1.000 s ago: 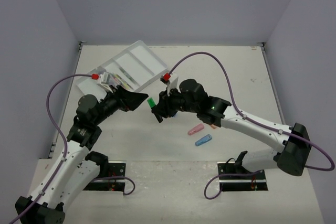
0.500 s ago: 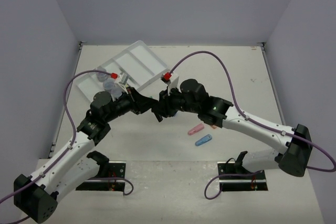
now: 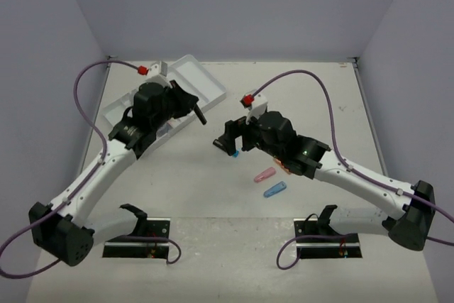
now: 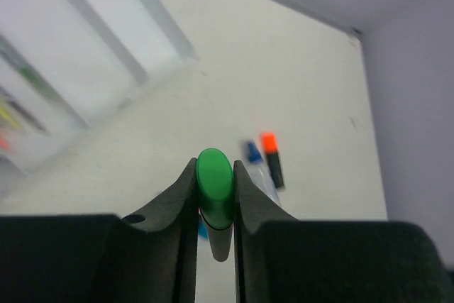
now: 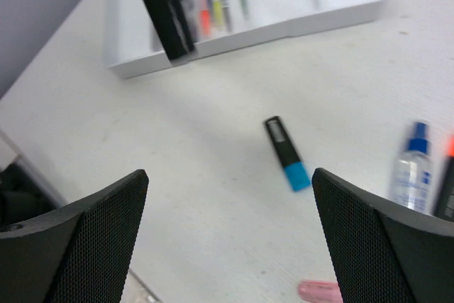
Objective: Sort the stationery into containers
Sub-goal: Place the pen in the storage box, then pick up the pen from the center of the board.
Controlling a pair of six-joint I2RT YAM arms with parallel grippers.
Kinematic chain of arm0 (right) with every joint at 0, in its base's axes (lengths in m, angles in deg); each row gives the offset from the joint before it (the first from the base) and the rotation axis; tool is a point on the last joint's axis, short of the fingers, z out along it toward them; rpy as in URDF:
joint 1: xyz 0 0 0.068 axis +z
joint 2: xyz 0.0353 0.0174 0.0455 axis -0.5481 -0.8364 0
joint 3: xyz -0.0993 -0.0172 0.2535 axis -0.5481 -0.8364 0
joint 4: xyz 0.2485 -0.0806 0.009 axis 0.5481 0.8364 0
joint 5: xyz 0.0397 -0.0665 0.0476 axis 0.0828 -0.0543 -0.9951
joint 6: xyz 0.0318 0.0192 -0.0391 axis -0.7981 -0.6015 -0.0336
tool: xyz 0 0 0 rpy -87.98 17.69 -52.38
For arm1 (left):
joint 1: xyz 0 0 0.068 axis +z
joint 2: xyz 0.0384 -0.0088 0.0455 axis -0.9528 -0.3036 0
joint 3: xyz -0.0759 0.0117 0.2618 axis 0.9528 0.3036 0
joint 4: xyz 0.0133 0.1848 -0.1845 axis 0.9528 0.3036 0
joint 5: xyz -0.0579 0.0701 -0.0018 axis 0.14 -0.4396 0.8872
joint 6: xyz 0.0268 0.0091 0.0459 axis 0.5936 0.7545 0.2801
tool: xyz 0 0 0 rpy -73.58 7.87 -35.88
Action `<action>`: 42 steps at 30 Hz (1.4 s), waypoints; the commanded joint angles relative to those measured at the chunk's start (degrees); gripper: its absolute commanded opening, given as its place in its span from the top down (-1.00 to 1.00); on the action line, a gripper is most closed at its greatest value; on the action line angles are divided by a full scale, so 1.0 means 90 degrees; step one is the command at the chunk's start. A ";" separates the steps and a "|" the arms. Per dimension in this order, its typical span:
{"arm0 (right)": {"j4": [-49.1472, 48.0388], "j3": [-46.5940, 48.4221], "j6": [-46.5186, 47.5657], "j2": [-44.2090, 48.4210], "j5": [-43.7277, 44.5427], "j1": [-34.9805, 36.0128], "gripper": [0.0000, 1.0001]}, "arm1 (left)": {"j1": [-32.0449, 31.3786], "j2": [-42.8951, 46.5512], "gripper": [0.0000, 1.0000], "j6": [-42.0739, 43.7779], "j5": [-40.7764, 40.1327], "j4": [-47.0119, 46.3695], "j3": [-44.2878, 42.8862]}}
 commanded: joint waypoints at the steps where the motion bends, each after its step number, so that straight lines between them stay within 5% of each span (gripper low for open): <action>1: 0.0216 -0.0505 0.0019 0.0627 0.1226 -0.0477 -0.97 | 0.1254 -0.1690 1.00 0.0089 -0.1495 0.0931 -0.1239; 12: 0.0030 -0.1045 0.0395 0.0604 0.0286 -0.0691 -0.98 | 0.1927 -0.6066 1.00 -0.0302 -0.1492 0.1581 -0.4633; 14: 0.0151 -0.0964 0.0530 0.0338 0.0015 -0.0691 -0.97 | 0.1977 -0.6425 0.81 -0.0311 -0.1435 0.1753 -0.5096; 16: 0.0254 -0.0761 0.0678 -0.0182 -0.0069 -0.0691 -0.98 | 0.1982 -0.6669 0.20 -0.0233 -0.1350 0.1823 -0.5235; 19: 0.0557 -0.0302 0.0712 -0.1185 0.0244 -0.0689 -0.98 | 0.1982 -0.6632 -0.45 -0.0268 -0.1380 0.1895 -0.5174; 24: 0.1263 0.0837 0.1006 -0.2827 -0.0312 -0.0513 -0.95 | 0.1932 -0.5452 -0.68 -0.0292 -0.0964 0.1681 -0.4425; 32: 0.2257 0.2421 0.1478 -0.4772 -0.0406 -0.0468 -0.14 | 0.1147 -0.0577 -0.98 -0.0216 -0.0947 0.0497 -0.1003; 37: 0.2335 0.2629 0.1493 -0.5267 -0.0296 -0.0499 -0.09 | 0.1074 0.1466 -1.00 0.0069 -0.0576 0.0691 0.0341; 42: 0.2335 0.2799 0.1527 -0.5516 -0.0089 -0.0579 -0.08 | 0.1074 0.2341 -1.00 0.0503 -0.0197 0.1267 0.0725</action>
